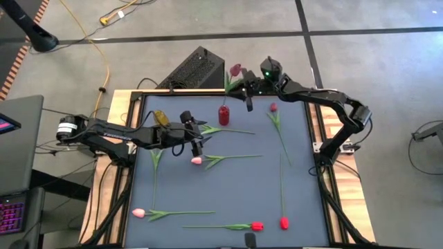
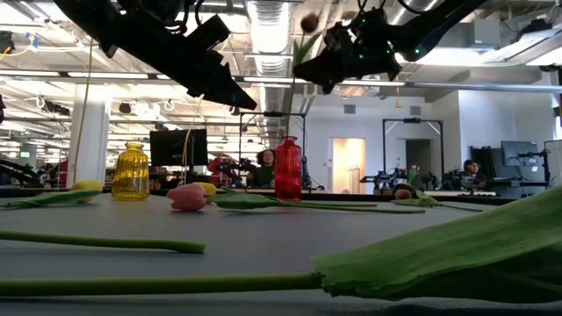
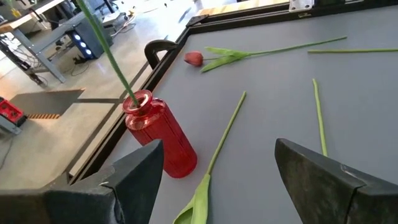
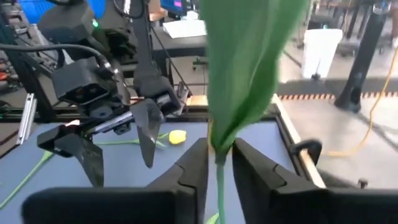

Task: Sort flowers into vase by color
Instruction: Put the bottom dark red flower into the red flower vase, then put the dark red flower into the red flower vase

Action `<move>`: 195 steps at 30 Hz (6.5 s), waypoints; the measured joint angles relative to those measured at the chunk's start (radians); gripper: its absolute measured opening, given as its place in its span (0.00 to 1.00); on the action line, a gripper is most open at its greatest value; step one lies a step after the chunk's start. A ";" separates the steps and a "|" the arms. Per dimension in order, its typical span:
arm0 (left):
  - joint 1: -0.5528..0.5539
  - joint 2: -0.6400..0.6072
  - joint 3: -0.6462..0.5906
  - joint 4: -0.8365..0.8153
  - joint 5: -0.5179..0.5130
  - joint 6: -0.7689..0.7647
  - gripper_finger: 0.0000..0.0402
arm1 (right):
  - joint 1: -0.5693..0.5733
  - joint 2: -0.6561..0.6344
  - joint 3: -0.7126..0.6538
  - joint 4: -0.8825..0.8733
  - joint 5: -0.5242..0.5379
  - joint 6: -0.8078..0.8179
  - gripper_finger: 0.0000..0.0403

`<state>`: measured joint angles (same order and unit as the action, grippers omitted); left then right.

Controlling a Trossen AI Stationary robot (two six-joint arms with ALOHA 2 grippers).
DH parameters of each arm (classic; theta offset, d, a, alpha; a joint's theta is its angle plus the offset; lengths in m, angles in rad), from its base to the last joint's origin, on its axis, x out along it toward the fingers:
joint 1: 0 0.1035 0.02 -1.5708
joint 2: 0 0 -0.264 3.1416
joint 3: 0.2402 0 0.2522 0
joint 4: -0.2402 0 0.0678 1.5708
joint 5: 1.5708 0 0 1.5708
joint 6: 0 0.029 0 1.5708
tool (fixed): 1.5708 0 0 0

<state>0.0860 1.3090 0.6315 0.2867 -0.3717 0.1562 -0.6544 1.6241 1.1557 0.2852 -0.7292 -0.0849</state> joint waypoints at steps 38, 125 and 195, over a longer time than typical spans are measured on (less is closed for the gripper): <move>0.000 0.000 0.000 -0.073 0.029 -0.022 0.73 | -0.095 -0.002 0.579 -1.385 0.286 -0.264 0.63; 0.000 0.000 0.000 -0.114 0.053 -0.023 0.73 | -0.142 -0.219 -0.272 -0.931 0.675 0.226 0.04; 0.059 0.000 0.000 -0.063 0.098 0.018 0.73 | 0.278 -0.131 -0.410 0.750 0.573 -0.151 0.05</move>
<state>0.1450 1.3090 0.6319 0.2237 -0.2737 0.1741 -0.3767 1.4935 0.7456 1.0348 -0.1558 -0.2363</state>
